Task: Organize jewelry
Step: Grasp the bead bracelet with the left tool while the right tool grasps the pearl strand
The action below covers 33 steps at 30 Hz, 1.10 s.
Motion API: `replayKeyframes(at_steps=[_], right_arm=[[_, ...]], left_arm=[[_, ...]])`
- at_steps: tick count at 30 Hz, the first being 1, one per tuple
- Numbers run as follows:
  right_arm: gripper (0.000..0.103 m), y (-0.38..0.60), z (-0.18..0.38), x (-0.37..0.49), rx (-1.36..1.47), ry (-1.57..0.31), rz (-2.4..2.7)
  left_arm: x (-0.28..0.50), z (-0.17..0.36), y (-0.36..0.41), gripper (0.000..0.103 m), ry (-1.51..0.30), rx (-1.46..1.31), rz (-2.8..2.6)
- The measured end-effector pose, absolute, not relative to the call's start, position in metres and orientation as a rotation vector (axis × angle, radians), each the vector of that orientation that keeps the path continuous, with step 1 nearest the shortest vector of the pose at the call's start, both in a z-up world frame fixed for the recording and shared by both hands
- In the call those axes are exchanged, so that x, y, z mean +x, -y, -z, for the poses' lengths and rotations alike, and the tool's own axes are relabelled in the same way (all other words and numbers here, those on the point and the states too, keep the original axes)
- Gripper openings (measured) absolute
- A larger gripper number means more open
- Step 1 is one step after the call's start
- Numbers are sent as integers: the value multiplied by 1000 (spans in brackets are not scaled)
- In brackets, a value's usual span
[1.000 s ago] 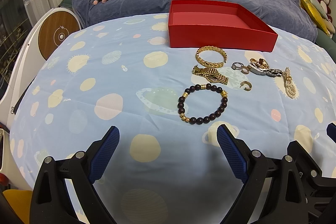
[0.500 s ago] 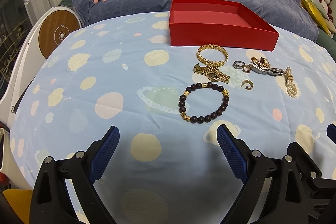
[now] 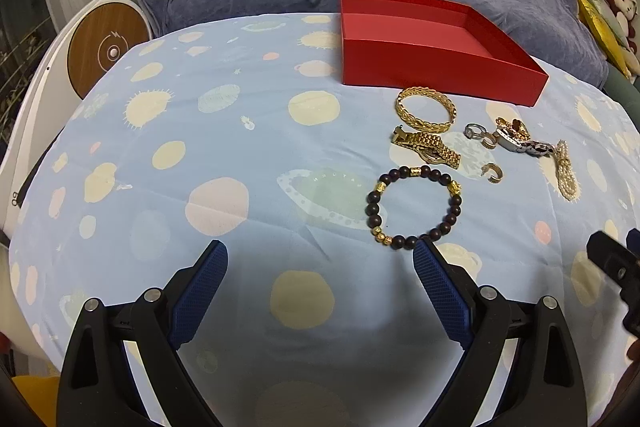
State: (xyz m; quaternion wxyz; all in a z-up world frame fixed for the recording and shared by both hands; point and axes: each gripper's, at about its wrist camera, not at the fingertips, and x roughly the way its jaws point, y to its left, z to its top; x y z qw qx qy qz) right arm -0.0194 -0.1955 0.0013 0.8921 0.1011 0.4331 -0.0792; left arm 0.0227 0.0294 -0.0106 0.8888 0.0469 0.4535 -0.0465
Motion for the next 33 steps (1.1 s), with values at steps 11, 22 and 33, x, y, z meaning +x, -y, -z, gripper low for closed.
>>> replayKeyframes(at_steps=[11, 22, 33], right_arm=[[84, 224, 7, 41, 208, -916, 176], [47, 206, 29, 58, 156, -960, 168], [15, 210, 27, 51, 168, -958, 165]], left_arm=[[32, 14, -29, 92, -969, 67, 148], [36, 18, -19, 92, -971, 79, 199], [50, 25, -14, 92, -971, 65, 204]])
